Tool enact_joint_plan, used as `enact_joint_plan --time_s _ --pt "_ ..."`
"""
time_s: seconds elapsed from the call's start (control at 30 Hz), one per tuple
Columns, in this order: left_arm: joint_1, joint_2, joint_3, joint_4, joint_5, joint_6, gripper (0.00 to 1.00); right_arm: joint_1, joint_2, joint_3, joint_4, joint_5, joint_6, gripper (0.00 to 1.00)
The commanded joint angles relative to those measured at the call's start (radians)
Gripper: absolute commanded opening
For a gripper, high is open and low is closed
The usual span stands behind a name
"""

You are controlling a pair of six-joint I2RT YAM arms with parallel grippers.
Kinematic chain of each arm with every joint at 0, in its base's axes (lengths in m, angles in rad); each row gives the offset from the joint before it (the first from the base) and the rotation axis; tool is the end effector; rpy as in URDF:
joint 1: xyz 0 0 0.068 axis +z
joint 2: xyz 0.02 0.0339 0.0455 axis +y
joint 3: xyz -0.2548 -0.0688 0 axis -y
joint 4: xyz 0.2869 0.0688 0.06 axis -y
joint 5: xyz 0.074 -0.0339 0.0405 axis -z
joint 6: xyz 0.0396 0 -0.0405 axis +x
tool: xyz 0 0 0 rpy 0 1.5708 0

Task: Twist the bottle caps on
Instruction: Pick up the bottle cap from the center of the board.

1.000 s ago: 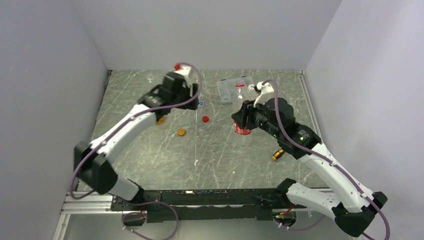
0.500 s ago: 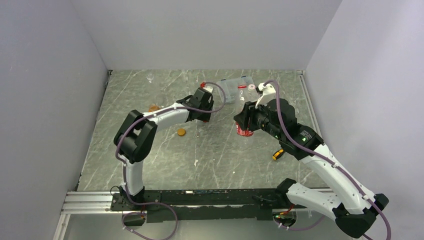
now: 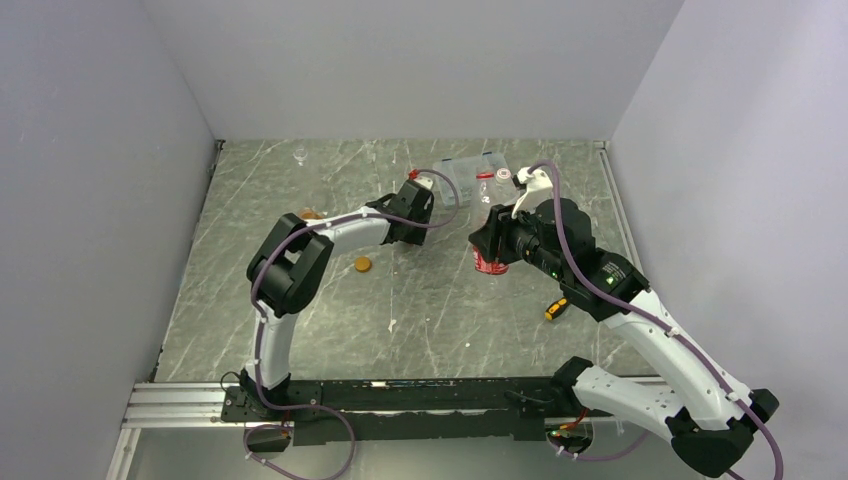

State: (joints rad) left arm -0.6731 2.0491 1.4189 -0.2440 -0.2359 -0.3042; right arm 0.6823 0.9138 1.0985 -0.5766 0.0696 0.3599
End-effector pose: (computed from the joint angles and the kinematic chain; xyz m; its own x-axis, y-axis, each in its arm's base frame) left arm 0.3784 -0.2899 0.1328 -0.7186 0.2005 -0.6658 0.2868 0.9578 -0.0211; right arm 0.1882 0.1494 0.3836 -0.4814 0.0615 -0.8743 -0.4377 0.8474 0.3006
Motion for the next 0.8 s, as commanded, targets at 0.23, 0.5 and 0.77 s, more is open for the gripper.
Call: enact_joint_plan --time_s 0.23,0.5,0.77 --pt "-0.004 0.035 0.042 0.014 -0.040 0.009 0.47 -0.003 -0.022 0.020 0.009 0.009 0.001 0.44" --pt "0.021 -0.018 0.112 -0.132 0.095 0.026 0.15 -0.003 -0.023 0.018 0.009 -0.005 -0.039 0.44" --pt "0.230 -0.218 0.239 -0.435 0.666 -0.031 0.08 -0.004 -0.005 -0.031 0.077 -0.204 -0.137 0.44"
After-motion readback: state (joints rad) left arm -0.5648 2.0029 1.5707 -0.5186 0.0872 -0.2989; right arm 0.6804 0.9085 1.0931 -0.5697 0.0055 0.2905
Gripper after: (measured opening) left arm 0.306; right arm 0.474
